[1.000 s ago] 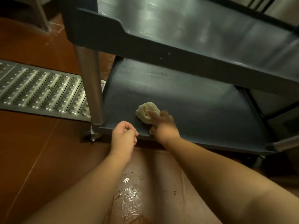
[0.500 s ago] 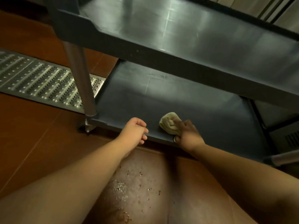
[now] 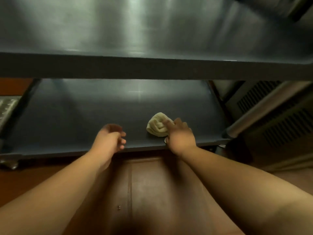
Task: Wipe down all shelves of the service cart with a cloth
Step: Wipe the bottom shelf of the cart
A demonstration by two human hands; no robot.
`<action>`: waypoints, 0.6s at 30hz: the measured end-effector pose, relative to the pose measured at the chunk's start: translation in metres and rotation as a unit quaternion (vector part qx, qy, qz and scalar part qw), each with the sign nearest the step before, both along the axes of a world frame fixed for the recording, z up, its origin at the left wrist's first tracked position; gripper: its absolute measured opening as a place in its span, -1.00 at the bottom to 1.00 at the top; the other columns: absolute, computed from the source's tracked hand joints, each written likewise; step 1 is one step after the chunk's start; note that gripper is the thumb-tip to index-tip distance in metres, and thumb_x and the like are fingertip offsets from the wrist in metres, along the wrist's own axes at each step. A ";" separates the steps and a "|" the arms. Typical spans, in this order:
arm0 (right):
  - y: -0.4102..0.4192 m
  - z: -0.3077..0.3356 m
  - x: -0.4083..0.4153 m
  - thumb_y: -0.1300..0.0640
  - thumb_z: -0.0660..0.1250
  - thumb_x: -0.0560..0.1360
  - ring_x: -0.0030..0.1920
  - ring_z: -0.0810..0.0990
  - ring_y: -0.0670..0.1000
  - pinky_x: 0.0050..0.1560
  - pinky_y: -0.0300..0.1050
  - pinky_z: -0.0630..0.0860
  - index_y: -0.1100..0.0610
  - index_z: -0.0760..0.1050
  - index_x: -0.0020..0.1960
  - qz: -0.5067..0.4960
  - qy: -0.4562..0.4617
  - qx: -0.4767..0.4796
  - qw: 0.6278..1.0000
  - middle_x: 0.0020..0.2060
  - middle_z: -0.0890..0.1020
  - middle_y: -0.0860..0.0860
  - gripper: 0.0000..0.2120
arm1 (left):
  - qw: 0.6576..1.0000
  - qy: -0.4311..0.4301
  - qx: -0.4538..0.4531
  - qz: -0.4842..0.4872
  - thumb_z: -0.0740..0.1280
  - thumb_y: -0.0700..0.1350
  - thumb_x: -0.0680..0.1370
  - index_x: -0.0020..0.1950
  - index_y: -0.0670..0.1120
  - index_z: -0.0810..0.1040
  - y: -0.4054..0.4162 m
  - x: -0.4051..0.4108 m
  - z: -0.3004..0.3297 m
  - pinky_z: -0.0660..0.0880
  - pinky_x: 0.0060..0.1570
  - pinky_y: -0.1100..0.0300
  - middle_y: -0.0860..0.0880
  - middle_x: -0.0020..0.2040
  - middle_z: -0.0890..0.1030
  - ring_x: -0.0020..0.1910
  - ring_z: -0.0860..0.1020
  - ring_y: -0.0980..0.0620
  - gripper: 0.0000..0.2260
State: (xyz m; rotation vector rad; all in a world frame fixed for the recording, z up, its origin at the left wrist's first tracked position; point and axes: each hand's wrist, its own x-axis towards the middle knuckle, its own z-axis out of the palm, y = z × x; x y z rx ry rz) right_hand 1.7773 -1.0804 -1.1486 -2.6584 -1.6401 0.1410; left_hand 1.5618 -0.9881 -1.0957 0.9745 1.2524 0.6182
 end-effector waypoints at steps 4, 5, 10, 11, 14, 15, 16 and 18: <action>-0.046 0.000 0.074 -0.03 0.42 0.47 0.12 0.46 0.20 0.00 0.06 0.47 -0.14 0.24 0.47 -0.139 -0.025 -0.006 0.990 0.21 0.42 0.11 -0.37 | 0.999 0.004 0.008 -0.052 0.08 -0.47 0.48 -0.09 -0.10 0.43 -0.016 0.047 -0.006 0.38 -0.44 0.24 -0.13 -0.19 0.52 -0.40 0.44 -0.01 -0.70; -0.053 0.000 0.086 -0.04 0.42 0.48 0.12 0.46 0.21 0.00 0.07 0.49 -0.13 0.23 0.47 -0.164 -0.029 -0.009 0.986 0.21 0.42 0.11 -0.36 | 0.998 0.005 0.009 -0.061 0.08 -0.47 0.47 -0.09 -0.10 0.44 -0.018 0.056 -0.007 0.38 -0.43 0.23 -0.14 -0.18 0.52 -0.40 0.44 -0.02 -0.70; -0.047 -0.009 0.098 0.07 0.33 0.52 0.12 0.48 0.23 0.05 0.08 0.47 -0.14 0.12 0.51 -0.221 -0.020 -0.025 0.975 0.24 0.42 0.14 -0.35 | 0.994 0.006 0.009 -0.108 0.08 -0.46 0.49 -0.08 -0.09 0.43 -0.022 0.086 -0.010 0.39 -0.47 0.24 -0.13 -0.18 0.51 -0.40 0.45 -0.02 -0.71; -0.043 -0.010 0.098 0.08 0.31 0.52 0.13 0.48 0.23 0.07 0.08 0.46 -0.14 0.12 0.51 -0.227 -0.017 -0.028 0.973 0.24 0.42 0.14 -0.36 | 0.993 0.003 0.006 -0.117 0.08 -0.46 0.49 -0.07 -0.10 0.43 -0.022 0.089 -0.009 0.40 -0.47 0.23 -0.13 -0.18 0.51 -0.39 0.45 -0.02 -0.71; -0.037 -0.005 0.096 0.05 0.31 0.51 0.15 0.48 0.22 0.09 0.04 0.46 -0.11 0.17 0.48 -0.240 0.020 -0.009 0.971 0.22 0.43 0.14 -0.41 | 0.988 -0.008 -0.002 -0.151 0.08 -0.45 0.51 -0.04 -0.11 0.44 -0.021 0.094 -0.008 0.47 -0.45 0.21 -0.14 -0.15 0.54 -0.35 0.50 -0.02 -0.72; -0.036 -0.002 0.095 0.03 0.30 0.52 0.15 0.50 0.22 0.09 0.04 0.47 -0.10 0.18 0.48 -0.236 0.044 0.005 0.971 0.22 0.45 0.15 -0.42 | 0.986 -0.013 -0.006 -0.164 0.09 -0.45 0.52 -0.02 -0.12 0.45 -0.020 0.095 -0.007 0.51 -0.42 0.20 -0.14 -0.13 0.56 -0.31 0.53 -0.04 -0.72; -0.035 0.004 0.091 0.03 0.29 0.52 0.15 0.51 0.21 0.11 0.05 0.50 -0.09 0.20 0.47 -0.229 0.082 0.029 0.970 0.23 0.47 0.14 -0.44 | 0.984 -0.018 -0.012 -0.178 0.09 -0.45 0.52 0.01 -0.13 0.45 -0.019 0.097 -0.005 0.55 -0.37 0.18 -0.15 -0.10 0.58 -0.25 0.56 -0.05 -0.72; -0.037 0.021 0.075 0.05 0.30 0.51 0.15 0.56 0.16 0.18 0.05 0.53 -0.08 0.29 0.46 -0.214 0.174 0.113 0.955 0.22 0.54 0.10 -0.47 | 0.978 -0.029 -0.025 -0.207 0.12 -0.42 0.55 0.05 -0.11 0.47 -0.017 0.102 -0.001 0.58 -0.19 0.11 -0.15 -0.01 0.60 -0.12 0.60 -0.08 -0.73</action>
